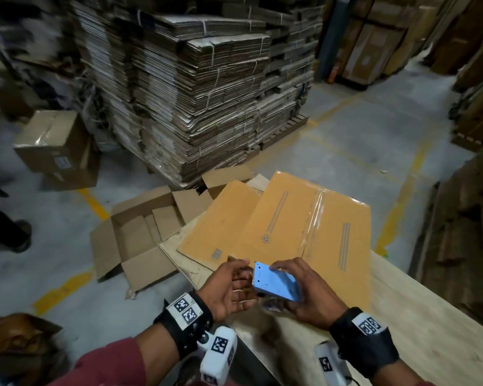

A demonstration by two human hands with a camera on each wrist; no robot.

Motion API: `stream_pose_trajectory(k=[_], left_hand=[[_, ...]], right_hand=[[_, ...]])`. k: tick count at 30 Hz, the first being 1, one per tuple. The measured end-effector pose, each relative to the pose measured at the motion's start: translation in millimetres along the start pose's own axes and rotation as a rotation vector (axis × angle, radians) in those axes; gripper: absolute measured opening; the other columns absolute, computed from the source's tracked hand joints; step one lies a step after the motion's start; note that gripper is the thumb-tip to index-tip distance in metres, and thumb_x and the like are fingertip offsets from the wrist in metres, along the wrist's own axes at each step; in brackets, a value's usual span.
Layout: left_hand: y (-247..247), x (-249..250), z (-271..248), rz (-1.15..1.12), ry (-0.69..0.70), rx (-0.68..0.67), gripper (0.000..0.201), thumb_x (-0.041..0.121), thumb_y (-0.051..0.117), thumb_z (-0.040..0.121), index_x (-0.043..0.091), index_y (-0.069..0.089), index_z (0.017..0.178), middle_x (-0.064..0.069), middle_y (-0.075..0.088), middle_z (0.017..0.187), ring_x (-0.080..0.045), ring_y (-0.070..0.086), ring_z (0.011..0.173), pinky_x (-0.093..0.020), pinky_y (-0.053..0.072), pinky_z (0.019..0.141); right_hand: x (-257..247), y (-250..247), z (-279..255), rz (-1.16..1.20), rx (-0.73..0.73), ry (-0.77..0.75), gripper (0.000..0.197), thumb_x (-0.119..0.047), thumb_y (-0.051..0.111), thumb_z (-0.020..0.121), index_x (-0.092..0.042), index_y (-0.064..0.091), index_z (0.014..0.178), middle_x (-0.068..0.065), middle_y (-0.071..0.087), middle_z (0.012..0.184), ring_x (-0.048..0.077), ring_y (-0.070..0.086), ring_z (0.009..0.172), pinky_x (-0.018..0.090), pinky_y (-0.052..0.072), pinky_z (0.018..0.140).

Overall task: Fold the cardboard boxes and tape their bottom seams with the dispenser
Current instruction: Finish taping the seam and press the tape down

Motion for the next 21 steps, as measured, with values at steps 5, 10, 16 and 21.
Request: stream_pose_trajectory(k=[5,10,16,21], left_hand=[[-0.9,1.4,7.4,-0.039,0.095,0.050,0.023,0.023,0.064,0.098,0.007,0.073,0.111,-0.012,0.073,0.097,-0.027,0.066,0.080,-0.032,0.053,0.060],[-14.2,10.7,17.3,0.064,0.072,0.070,0.042,0.043,0.069,0.094,0.006,0.074,0.114,-0.014,0.075,0.098,-0.028,0.069,0.071,-0.035,0.057,0.064],[-21.7,11.1,14.7,0.089,0.069,0.010,0.051,0.053,0.068,0.092,0.008,0.073,0.115,-0.014,0.077,0.102,-0.029,0.070,0.072,-0.036,0.057,0.068],[-29.0,13.7,17.9,0.108,0.154,0.003,0.044,0.051,0.070,0.091,0.014,0.077,0.113,-0.011,0.077,0.112,-0.023,0.064,0.066,-0.033,0.052,0.061]], right_hand=[[3.4,0.4,9.2,0.004,0.025,-0.006,0.067,-0.064,0.078,0.077,-0.050,0.043,0.133,-0.017,0.047,0.127,0.009,0.055,0.113,0.037,0.056,0.082],[2.6,0.5,16.3,-0.015,0.043,-0.009,0.068,-0.070,0.075,0.076,-0.049,0.045,0.133,-0.018,0.046,0.124,0.007,0.055,0.110,0.035,0.054,0.085],[10.2,9.4,20.2,-0.050,0.030,0.007,0.066,-0.050,0.079,0.081,-0.049,0.044,0.137,-0.020,0.044,0.124,0.007,0.057,0.109,0.036,0.055,0.084],[15.1,19.2,29.1,-0.270,-0.077,0.054,0.075,-0.045,0.075,0.084,-0.054,0.032,0.145,-0.017,0.035,0.125,0.015,0.060,0.090,0.038,0.055,0.068]])
Point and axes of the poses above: each hand's wrist, its own z-axis towards the middle knuckle, its own y-axis out of the palm, x = y × z, the point moved 3 cm from there along z, towards the middle knuckle
